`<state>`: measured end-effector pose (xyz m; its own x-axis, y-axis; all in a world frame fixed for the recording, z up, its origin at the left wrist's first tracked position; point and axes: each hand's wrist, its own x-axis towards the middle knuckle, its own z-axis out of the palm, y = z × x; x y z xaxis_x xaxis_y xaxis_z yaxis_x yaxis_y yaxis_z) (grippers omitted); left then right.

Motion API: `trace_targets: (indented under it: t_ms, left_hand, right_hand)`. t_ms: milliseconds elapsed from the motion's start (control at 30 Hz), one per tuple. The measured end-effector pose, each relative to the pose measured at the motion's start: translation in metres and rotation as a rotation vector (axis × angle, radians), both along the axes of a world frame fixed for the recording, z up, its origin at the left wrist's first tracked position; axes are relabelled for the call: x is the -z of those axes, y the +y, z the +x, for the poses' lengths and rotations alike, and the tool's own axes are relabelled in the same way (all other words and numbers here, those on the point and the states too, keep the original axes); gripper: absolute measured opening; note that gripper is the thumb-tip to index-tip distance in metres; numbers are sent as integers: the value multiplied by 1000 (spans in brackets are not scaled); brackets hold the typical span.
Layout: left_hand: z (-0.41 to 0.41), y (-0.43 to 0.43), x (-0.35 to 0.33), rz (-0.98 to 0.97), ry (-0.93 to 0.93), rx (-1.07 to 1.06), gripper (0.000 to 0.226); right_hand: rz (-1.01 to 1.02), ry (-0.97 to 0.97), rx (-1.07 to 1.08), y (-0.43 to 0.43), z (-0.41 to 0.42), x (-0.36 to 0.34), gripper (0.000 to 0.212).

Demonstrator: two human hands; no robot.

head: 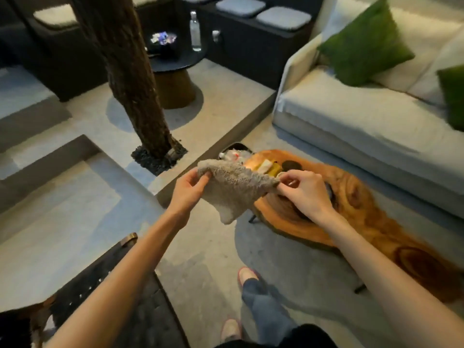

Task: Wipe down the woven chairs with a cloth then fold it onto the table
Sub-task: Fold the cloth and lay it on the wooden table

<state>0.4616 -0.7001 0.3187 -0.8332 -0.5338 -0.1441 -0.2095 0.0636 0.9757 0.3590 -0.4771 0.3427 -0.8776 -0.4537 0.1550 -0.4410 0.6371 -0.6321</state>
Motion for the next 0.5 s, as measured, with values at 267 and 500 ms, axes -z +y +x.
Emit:
trace_targets:
  t_ms: [267,500]
  left_hand:
    - [-25,92,16,104,-126,513,29]
    - [-69,196,53,134,-232,681,18]
  right_hand:
    - [44,-211,316,140,46,37,10]
    - [106,-387,403,234,70,67,21]
